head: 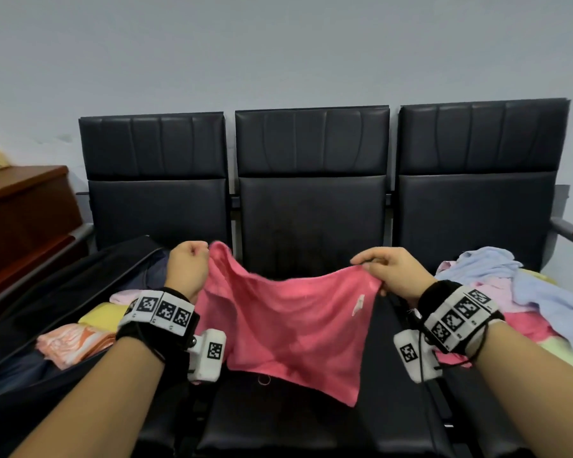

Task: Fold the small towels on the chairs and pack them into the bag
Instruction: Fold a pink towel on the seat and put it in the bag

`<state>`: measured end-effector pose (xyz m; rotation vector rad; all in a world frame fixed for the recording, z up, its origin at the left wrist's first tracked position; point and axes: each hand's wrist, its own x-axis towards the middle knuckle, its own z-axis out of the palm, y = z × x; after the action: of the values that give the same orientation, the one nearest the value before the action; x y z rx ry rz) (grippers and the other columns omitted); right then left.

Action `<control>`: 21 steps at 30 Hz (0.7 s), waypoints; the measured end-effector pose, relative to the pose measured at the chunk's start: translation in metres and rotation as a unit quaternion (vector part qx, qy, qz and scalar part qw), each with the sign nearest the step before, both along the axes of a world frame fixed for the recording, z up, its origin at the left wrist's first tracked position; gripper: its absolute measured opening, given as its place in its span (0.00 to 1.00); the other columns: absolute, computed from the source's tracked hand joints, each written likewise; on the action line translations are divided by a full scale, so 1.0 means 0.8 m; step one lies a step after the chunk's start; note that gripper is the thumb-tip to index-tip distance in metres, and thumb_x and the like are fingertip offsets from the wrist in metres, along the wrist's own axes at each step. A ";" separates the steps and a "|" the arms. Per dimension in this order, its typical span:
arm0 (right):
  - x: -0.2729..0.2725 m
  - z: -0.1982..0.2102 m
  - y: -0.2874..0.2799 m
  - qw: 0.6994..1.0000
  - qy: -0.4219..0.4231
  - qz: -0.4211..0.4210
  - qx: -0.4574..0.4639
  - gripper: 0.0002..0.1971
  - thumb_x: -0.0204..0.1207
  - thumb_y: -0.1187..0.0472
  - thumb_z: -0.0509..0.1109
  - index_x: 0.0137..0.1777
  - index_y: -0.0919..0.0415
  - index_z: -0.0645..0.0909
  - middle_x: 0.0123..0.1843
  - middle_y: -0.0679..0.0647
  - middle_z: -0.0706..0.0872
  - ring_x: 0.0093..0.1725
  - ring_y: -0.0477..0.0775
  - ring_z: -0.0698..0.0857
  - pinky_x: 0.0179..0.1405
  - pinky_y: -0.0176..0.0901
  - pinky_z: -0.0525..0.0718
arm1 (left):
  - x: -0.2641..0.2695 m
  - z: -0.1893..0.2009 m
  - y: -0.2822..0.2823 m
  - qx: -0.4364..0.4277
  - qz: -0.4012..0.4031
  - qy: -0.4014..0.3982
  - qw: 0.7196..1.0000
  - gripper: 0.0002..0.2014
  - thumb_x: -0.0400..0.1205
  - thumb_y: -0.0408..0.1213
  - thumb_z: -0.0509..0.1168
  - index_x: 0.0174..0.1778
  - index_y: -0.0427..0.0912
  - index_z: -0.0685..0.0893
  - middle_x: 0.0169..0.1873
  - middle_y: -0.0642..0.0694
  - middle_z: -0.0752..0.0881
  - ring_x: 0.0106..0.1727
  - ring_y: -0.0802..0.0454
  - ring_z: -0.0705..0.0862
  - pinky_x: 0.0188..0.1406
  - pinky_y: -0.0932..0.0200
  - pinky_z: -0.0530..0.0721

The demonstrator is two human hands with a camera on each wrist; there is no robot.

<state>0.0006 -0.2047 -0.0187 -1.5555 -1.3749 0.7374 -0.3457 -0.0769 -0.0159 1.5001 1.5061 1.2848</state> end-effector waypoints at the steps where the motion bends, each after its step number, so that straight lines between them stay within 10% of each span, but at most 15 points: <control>1: -0.008 0.008 0.000 0.999 0.051 0.009 0.011 0.12 0.81 0.74 0.65 0.48 0.62 0.89 0.31 0.56 0.83 0.21 0.46 0.78 0.16 0.37 0.79 | 0.009 -0.001 -0.003 -0.019 -0.018 0.015 1.000 0.13 0.84 0.26 0.59 0.59 0.35 0.86 0.52 0.34 0.87 0.53 0.39 0.86 0.60 0.42 0.83; 6: -0.053 0.041 -0.003 0.981 0.169 0.093 0.011 0.18 0.77 0.80 0.60 0.45 0.65 0.91 0.36 0.65 0.86 0.31 0.56 0.87 0.29 0.43 0.88 | 0.051 0.000 -0.031 -0.062 -0.126 0.020 0.990 0.16 0.81 0.23 0.66 0.65 0.33 0.81 0.43 0.38 0.88 0.35 0.52 0.83 0.34 0.63 0.81; 11: -0.084 0.042 -0.006 0.990 -0.008 0.140 0.029 0.14 0.73 0.80 0.68 0.49 0.64 0.90 0.41 0.61 0.93 0.37 0.60 0.91 0.37 0.43 0.90 | 0.073 0.009 -0.058 -0.052 -0.183 0.023 0.982 0.04 0.78 0.23 0.72 0.44 0.35 0.88 0.36 0.41 0.89 0.37 0.50 0.86 0.38 0.60 0.84; 16: -0.109 0.030 -0.002 0.982 -0.121 0.126 0.078 0.09 0.73 0.67 0.76 0.37 0.52 0.87 0.33 0.46 0.85 0.32 0.40 0.82 0.34 0.33 0.78 | 0.090 0.016 -0.083 -0.041 -0.266 0.045 0.962 0.04 0.80 0.25 0.70 0.45 0.33 0.91 0.42 0.39 0.92 0.43 0.52 0.90 0.48 0.57 0.88; 21: -0.120 0.022 -0.002 0.980 -0.127 0.132 0.080 0.05 0.75 0.57 0.77 0.39 0.53 0.86 0.40 0.50 0.88 0.40 0.44 0.84 0.46 0.42 0.83 | 0.094 0.017 -0.092 -0.047 -0.273 0.020 0.961 0.06 0.80 0.26 0.71 0.50 0.35 0.91 0.44 0.37 0.92 0.48 0.44 0.91 0.52 0.52 0.89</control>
<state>-0.0955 -0.2067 -0.0014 -1.3899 -1.8108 0.5803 -0.2705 -0.1502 -0.0023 1.7243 1.0459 0.8457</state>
